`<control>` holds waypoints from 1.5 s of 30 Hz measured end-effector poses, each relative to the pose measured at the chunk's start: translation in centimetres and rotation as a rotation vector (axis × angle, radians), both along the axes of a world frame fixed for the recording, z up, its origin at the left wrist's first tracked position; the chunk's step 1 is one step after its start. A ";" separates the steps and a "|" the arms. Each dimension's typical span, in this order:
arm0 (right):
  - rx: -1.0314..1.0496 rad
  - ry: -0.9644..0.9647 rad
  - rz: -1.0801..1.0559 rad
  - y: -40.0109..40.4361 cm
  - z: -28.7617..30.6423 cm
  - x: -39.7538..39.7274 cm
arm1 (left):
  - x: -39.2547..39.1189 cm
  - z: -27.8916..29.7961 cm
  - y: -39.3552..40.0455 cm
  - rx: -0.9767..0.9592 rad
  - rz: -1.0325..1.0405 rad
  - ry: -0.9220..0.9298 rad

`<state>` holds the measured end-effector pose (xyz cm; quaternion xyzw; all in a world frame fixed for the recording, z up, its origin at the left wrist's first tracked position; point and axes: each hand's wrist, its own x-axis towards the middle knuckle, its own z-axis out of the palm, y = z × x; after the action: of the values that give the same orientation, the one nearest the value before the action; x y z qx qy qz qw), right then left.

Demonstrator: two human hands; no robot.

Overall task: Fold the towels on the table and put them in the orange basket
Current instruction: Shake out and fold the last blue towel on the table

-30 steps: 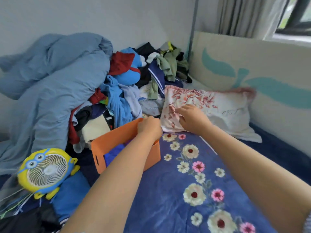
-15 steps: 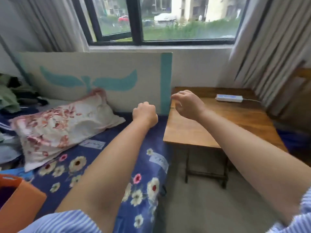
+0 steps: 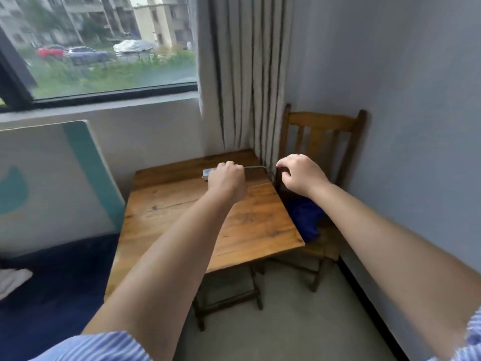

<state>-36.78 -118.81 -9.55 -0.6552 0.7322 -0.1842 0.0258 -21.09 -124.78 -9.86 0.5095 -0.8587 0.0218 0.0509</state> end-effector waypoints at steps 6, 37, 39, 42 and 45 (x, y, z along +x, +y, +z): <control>-0.009 -0.042 -0.111 -4.1 -3.5 -9.5 | -9.3 -2.9 -5.5 0.062 -0.118 -0.015; 0.426 -0.121 -0.303 -20.1 -36.4 -38.8 | -37.2 -33.2 -24.2 0.775 0.049 -0.091; 0.466 -0.103 -0.300 -20.7 -39.2 -39.0 | -37.6 -36.2 -24.3 0.815 0.096 -0.082; 0.489 -0.091 -0.301 -22.2 -44.3 -39.4 | -38.6 -42.1 -24.9 0.937 0.226 -0.034; 0.504 -0.034 -0.240 -23.0 -48.3 -39.5 | -39.6 -46.5 -24.8 1.079 0.420 0.056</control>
<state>-76.26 -141.77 -57.83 -0.5334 0.8268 -0.0092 0.1782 -60.72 -149.57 -56.35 0.6233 -0.6271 -0.4229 -0.1985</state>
